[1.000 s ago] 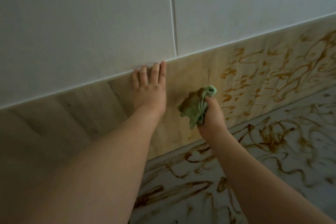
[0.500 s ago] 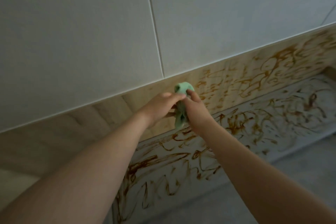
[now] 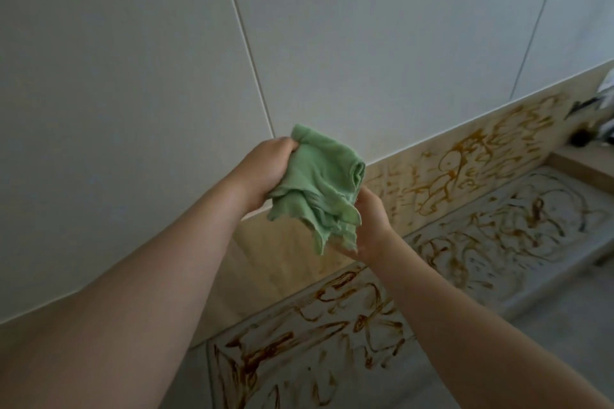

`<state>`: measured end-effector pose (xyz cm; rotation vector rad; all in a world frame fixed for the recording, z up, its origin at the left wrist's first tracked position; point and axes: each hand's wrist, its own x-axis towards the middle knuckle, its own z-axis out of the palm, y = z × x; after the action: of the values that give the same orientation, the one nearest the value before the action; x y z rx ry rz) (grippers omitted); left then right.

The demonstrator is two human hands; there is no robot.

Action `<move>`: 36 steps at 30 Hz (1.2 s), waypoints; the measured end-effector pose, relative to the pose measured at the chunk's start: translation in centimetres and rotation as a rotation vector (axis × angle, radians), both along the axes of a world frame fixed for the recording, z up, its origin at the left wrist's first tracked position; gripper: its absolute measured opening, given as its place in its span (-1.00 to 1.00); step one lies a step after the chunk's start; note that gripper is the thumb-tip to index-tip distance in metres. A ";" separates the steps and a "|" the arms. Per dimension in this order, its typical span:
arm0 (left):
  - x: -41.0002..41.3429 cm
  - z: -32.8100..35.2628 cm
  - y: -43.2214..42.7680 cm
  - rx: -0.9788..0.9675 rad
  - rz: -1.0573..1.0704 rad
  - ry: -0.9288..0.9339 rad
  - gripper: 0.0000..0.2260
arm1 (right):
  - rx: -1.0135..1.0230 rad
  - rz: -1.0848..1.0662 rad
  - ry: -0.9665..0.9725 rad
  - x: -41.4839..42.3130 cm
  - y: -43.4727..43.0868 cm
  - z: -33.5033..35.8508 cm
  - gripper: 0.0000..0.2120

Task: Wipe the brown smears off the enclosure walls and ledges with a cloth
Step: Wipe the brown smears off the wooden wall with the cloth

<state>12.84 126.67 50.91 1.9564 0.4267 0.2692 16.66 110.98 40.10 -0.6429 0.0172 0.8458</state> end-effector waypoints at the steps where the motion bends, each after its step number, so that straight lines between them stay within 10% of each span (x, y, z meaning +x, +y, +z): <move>1: 0.6 -0.8 0.4 0.228 -0.036 0.045 -0.67 | 0.078 0.024 0.029 -0.6 0.6 -0.3 -0.49; 4: 2.0 -3.6 1.8 0.659 -0.132 0.129 -0.67 | 0.173 -0.011 0.081 -1.2 2.5 -1.5 -0.48; 11: 8.9 -7.9 7.4 0.884 -0.130 0.208 -0.72 | 0.034 -0.299 0.151 3.1 3.9 -4.7 -0.48; 22: 25.3 -19.7 10.2 1.426 -0.789 -0.009 -0.71 | -0.142 -0.801 0.445 9.7 -1.6 -14.5 -0.47; 32: 35.6 -26.0 7.8 2.303 -0.800 0.028 -0.38 | -0.260 -0.736 0.631 21.0 2.7 -25.0 -0.50; 36: 36.2 -26.7 8.4 2.419 -0.852 -0.019 -0.37 | -0.353 -0.654 0.418 27.2 7.4 -24.5 -0.43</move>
<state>49.09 135.04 24.20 3.9879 -1.6380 0.1573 43.87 118.43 15.57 -0.7190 0.7318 0.3243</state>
